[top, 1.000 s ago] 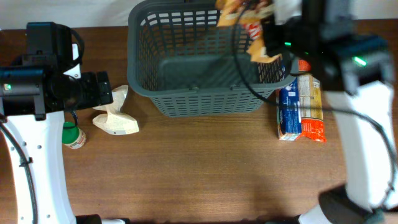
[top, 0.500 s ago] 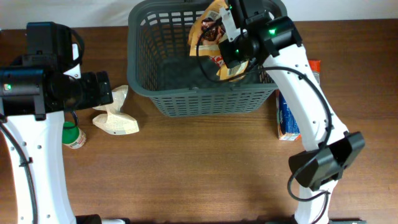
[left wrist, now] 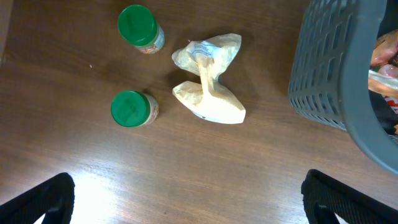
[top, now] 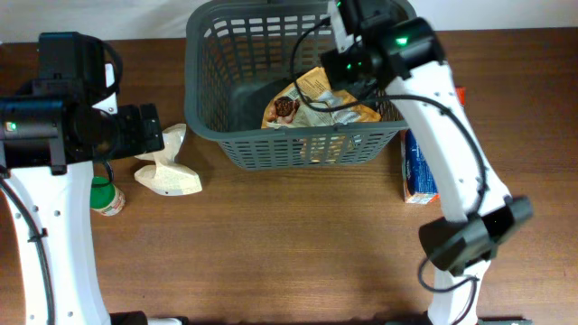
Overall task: Pack container
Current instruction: 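Drop the brown snack bag into the basket with the right gripper, then grasp the orange-wrapped pack with the right gripper, then place the orange pack into the basket and withdraw the right gripper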
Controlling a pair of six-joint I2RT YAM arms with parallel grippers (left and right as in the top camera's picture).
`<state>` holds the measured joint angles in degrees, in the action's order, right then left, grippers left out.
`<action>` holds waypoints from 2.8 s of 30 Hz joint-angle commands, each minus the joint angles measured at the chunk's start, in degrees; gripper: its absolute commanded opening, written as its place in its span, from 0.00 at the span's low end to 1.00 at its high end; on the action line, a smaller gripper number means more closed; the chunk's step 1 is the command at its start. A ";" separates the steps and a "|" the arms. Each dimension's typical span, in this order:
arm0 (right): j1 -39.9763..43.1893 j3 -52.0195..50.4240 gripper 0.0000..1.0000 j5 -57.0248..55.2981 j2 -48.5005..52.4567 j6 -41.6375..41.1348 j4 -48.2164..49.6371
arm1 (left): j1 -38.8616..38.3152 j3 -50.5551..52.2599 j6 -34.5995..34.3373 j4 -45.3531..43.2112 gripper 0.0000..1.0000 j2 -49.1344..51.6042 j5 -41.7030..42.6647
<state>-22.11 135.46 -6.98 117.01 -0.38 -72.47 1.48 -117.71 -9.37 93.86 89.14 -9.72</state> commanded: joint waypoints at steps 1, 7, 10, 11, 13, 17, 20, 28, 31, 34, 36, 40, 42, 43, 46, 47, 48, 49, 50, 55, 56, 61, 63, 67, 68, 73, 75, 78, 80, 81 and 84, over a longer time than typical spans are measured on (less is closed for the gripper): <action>1.92 7.93 0.71 -11.02 -10.45 -0.76 -0.07 | 0.31 0.09 -0.02 0.09 0.99 0.13 -0.22; 16.68 10.60 0.85 -10.36 -15.89 -5.09 -2.45 | 0.31 0.09 -0.02 0.09 0.99 0.13 -0.22; 28.85 9.25 0.86 -2.12 -14.80 -5.07 -4.74 | 0.31 0.09 -0.02 0.09 0.99 0.13 -0.22; 31.67 8.26 0.86 0.66 -14.23 -5.07 -4.72 | 0.31 0.09 -0.02 0.09 0.99 0.13 -0.22; 37.18 5.55 0.86 7.10 -12.39 -5.07 -4.39 | 0.31 0.09 -0.02 0.09 0.99 0.13 -0.22; 43.74 -1.57 0.86 18.71 -6.43 -5.05 -4.22 | 0.31 0.09 -0.02 0.09 0.99 0.13 -0.22; 45.11 -7.76 0.82 21.42 -1.11 -5.05 -4.07 | 0.31 0.09 -0.02 0.09 0.99 0.13 -0.22; 42.21 -18.16 0.81 21.55 11.06 -1.31 -0.92 | 0.31 0.09 -0.02 0.09 0.99 0.13 -0.22; 41.11 -20.44 0.81 21.59 13.05 -1.33 1.18 | 0.31 0.09 -0.02 0.09 0.99 0.13 -0.22; 40.04 -21.66 0.81 21.59 14.53 0.20 2.29 | 0.31 0.09 -0.02 0.09 0.99 0.13 -0.22; 39.23 -22.47 0.81 21.18 15.15 1.84 3.15 | 0.31 0.09 -0.02 0.09 0.99 0.13 -0.22; 38.18 -24.74 0.82 17.73 15.52 1.86 5.25 | 0.31 0.09 -0.02 0.09 0.99 0.13 -0.22; 37.88 -26.08 0.82 15.85 15.52 1.86 6.32 | 0.31 0.09 -0.02 0.09 0.99 0.13 -0.22; 37.86 -26.84 0.81 15.08 15.54 1.86 6.91 | 0.31 0.09 -0.02 0.09 0.99 0.13 -0.22; 37.88 -29.79 0.81 13.79 15.54 1.42 9.11 | 0.31 0.09 -0.02 0.09 0.99 0.13 -0.22; 37.92 -30.67 0.80 13.79 15.54 1.42 9.75 | 0.31 0.09 -0.02 0.09 0.99 0.13 -0.22; 37.92 -31.76 0.77 13.79 15.54 1.40 10.64 | 0.31 0.09 -0.02 0.09 0.99 0.13 -0.22; 37.92 -32.52 0.73 13.84 15.54 1.36 11.26 | 0.31 0.09 -0.02 0.09 0.99 0.13 -0.22; 37.92 -33.09 0.66 13.81 15.54 0.83 11.63 | 0.31 0.09 -0.02 0.09 0.99 0.13 -0.22; 38.12 -33.07 0.04 13.84 15.13 -1.97 11.78 | 0.31 0.09 -0.02 0.09 0.99 0.13 -0.22; 38.32 -32.26 0.04 13.81 14.67 -3.02 11.26 | 0.31 0.09 -0.02 0.09 0.99 0.13 -0.22; 39.80 -24.22 0.04 13.57 9.73 -3.78 7.65 | 0.31 0.09 -0.02 0.09 0.99 0.13 -0.22; 39.85 -18.91 0.04 13.62 6.60 -3.76 5.11 | 0.31 0.09 -0.02 0.09 0.99 0.13 -0.22; 38.40 -6.19 0.04 13.81 -0.48 -2.12 0.57 | 0.31 0.09 -0.02 0.09 0.99 0.13 -0.22; 37.75 -3.50 0.04 13.81 -1.95 -1.40 -0.04 | 0.31 0.09 -0.02 0.09 0.99 0.13 -0.22; 31.56 7.13 0.04 13.88 -8.90 6.93 -0.96 | 0.31 0.09 -0.02 0.09 0.99 0.13 -0.22; 27.65 9.46 0.04 14.05 -10.91 14.64 -0.94 | 0.31 0.09 -0.02 0.09 0.99 0.13 -0.22; 21.07 10.69 0.04 15.06 -12.52 29.81 -1.09 | 0.31 0.09 -0.02 0.09 0.99 0.13 -0.22; 15.52 10.56 0.04 17.29 -12.39 45.20 -1.40 | 0.31 0.09 -0.02 0.09 0.99 0.13 -0.22; 12.39 10.19 0.04 18.73 -11.58 52.85 -1.27 | 0.31 0.09 -0.02 0.09 0.99 0.13 -0.22; 8.35 9.70 0.04 20.59 -8.96 62.97 -1.18 | 0.31 0.09 -0.02 0.09 0.99 0.13 -0.22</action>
<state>-10.33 146.32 10.74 102.87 40.88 -74.67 1.54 -117.71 -9.37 93.86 89.14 -9.72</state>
